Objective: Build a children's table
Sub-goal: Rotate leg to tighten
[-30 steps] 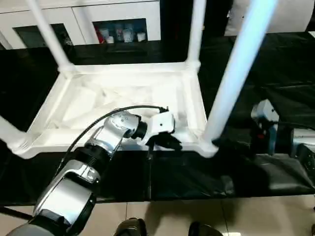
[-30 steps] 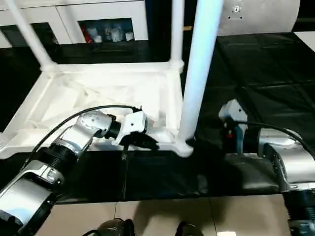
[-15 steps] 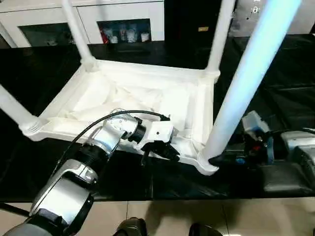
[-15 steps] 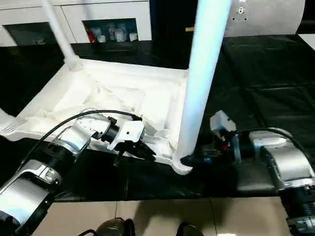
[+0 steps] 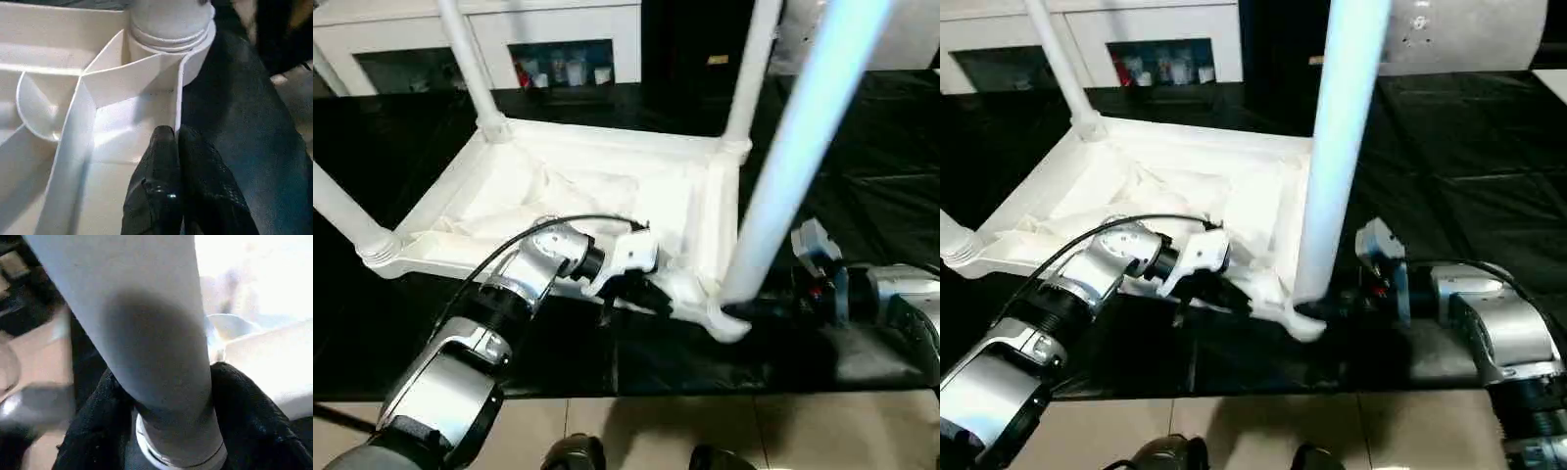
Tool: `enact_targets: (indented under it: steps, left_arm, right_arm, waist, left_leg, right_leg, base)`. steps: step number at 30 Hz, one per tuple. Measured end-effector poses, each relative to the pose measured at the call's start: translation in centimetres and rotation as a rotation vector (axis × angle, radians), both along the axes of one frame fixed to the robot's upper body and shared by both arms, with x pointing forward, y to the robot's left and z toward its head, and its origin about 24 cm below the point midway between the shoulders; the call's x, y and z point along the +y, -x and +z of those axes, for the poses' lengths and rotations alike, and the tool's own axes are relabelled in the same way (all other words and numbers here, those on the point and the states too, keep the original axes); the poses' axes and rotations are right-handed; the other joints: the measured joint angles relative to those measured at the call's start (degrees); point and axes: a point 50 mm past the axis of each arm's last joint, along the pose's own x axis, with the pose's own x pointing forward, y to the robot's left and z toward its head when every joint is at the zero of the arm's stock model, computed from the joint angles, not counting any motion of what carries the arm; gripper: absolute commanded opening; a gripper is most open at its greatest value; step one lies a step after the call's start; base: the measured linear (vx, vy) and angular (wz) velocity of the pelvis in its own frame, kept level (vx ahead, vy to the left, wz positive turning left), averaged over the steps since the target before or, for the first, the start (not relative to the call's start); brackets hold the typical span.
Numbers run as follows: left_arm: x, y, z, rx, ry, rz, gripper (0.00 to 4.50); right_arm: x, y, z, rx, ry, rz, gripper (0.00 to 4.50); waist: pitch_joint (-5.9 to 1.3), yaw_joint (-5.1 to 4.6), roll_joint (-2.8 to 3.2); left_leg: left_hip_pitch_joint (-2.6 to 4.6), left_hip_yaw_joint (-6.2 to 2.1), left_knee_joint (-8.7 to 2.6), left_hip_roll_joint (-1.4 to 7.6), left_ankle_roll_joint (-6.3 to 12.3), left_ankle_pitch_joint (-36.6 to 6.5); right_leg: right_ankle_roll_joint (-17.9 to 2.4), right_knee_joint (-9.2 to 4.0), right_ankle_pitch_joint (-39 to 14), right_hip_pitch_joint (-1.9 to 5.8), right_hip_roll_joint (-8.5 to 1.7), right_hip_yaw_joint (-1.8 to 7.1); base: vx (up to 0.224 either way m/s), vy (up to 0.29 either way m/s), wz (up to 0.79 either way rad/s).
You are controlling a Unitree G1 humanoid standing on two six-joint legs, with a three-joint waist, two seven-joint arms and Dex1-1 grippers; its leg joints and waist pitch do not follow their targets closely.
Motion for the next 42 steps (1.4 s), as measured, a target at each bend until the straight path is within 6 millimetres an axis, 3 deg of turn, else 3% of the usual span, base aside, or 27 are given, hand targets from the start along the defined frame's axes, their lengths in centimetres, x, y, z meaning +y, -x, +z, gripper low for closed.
enact_targets:
  steps: [5,8,10,12,17,20,21,23,31,37,38,42]
  left_arm:
    - [-1.2,-0.8,-0.2,-0.003,0.015,0.209,0.0]
    - [-2.7,-1.3,-0.3,-0.02,0.049,0.371,0.0]
    - [-3.4,-1.4,-0.3,-0.036,0.057,0.416,0.0]
    - [-4.1,-1.4,-0.3,-0.034,0.078,0.455,0.0]
    - [-5.1,-1.2,-0.2,-0.038,0.107,0.479,0.0]
    - [-5.1,-1.1,-0.1,-0.045,0.109,0.455,0.0]
    - [-5.2,-1.0,-0.1,-0.046,0.109,0.448,0.0]
    - [-5.0,-1.0,0.0,-0.056,0.106,0.434,0.0]
    - [-2.5,-0.9,0.0,-0.109,0.063,0.253,0.0]
    - [-1.7,-0.2,0.0,-0.117,0.04,0.071,0.0]
    - [-1.6,0.1,0.0,-0.11,0.035,0.03,0.0]
    - [-1.2,0.7,-0.1,-0.103,-0.001,-0.093,0.0]
  right_arm:
    - [1.0,-1.9,-0.4,-0.042,0.002,-0.329,2.06]
    - [2.3,-3.4,-0.4,-0.07,0.007,-0.587,2.05]
    - [2.6,-3.8,-0.4,-0.085,0.014,-0.67,2.05]
    - [2.8,-4.1,-0.6,-0.09,-0.033,-0.755,2.57]
    - [2.8,-4.2,-0.5,-0.1,-0.072,-0.815,3.12]
    - [2.3,-3.7,-0.3,-0.122,-0.052,-0.765,3.22]
    - [2.1,-3.6,-0.3,-0.124,-0.047,-0.75,3.5]
    - [1.7,-3.4,-0.2,-0.135,-0.036,-0.722,3.61]
    - [-1.1,-1.2,0.0,-0.16,0.05,-0.368,4.36]
    - [-1.4,-0.2,0.2,-0.155,0.106,-0.117,4.36]
    - [-1.5,0.0,0.3,-0.142,0.11,-0.071,4.12]
    - [-1.2,0.5,0.6,-0.095,0.079,0.084,3.85]
  waist:
    - [-0.01,-3.19,-0.12]
    - [-0.04,-4.4,-0.18]
    - [-0.03,-4.51,-0.19]
    - [-0.03,-4.54,-0.19]
    - [-0.04,-4.49,-0.17]
    - [-0.04,-4.22,-0.17]
    - [-0.04,-4.17,-0.17]
    - [-0.04,-4.08,-0.16]
    - [-0.03,-3.3,-0.11]
    - [-0.03,-1.88,-0.09]
    - [-0.03,-1.41,-0.09]
    - [-0.05,-0.47,-0.08]
  left_leg:
    - [0.11,0.01,0.0,-0.05,-0.33,-0.07]
    - [0.21,-0.01,0.0,-0.08,-0.34,-0.07]
    - [0.2,-0.03,-0.03,-0.1,-0.34,-0.07]
    - [0.11,-0.05,-0.04,-0.1,-0.34,-0.08]
    - [-0.09,-0.05,-0.26,-0.14,-0.08,-0.17]
    - [-0.1,-0.05,-0.37,-0.14,0.18,-0.14]
    - [-0.1,-0.05,-0.41,-0.14,0.18,-0.15]
    - [-0.1,-0.04,-0.49,-0.14,0.19,-0.15]
    - [-0.24,-0.03,-0.53,-0.12,0.21,-0.13]
    - [-0.26,0.0,-0.43,-0.13,0.2,-0.13]
    - [-0.27,0.02,-0.42,-0.13,0.21,-0.13]
    - [-0.29,0.01,-0.39,-0.12,0.22,-0.14]
  right_leg:
    - [-0.01,-0.23,0.03,0.15,0.0,0.03]
    - [0.0,-0.23,0.03,0.18,0.0,0.03]
    - [0.0,-0.27,0.03,0.18,0.0,0.01]
    - [0.02,-0.35,0.03,0.16,0.0,-0.01]
    - [0.05,-0.66,0.12,0.14,0.0,0.0]
    - [-0.01,-0.64,0.17,0.12,0.0,-0.01]
    - [-0.01,-0.64,0.16,0.11,0.0,-0.01]
    - [0.03,-0.64,0.13,0.08,0.01,-0.02]
    - [0.03,-0.61,0.13,-0.12,0.03,-0.02]
    - [0.01,-0.58,0.14,-0.09,-0.02,-0.01]
    - [0.0,-0.58,0.15,-0.09,-0.03,0.0]
    - [0.0,-0.52,0.15,-0.12,-0.04,0.0]
  base:
    - [0.0,0.0,0.0]
    - [0.0,0.0,0.0]
    - [0.0,0.0,0.0]
    - [0.0,0.0,0.0]
    - [0.0,0.0,0.0]
    - [0.0,0.0,0.0]
    - [0.0,0.0,0.0]
    - [0.0,0.0,0.0]
    - [0.0,0.0,0.0]
    - [0.0,0.0,0.0]
    - [0.0,0.0,0.0]
    - [0.0,0.0,0.0]
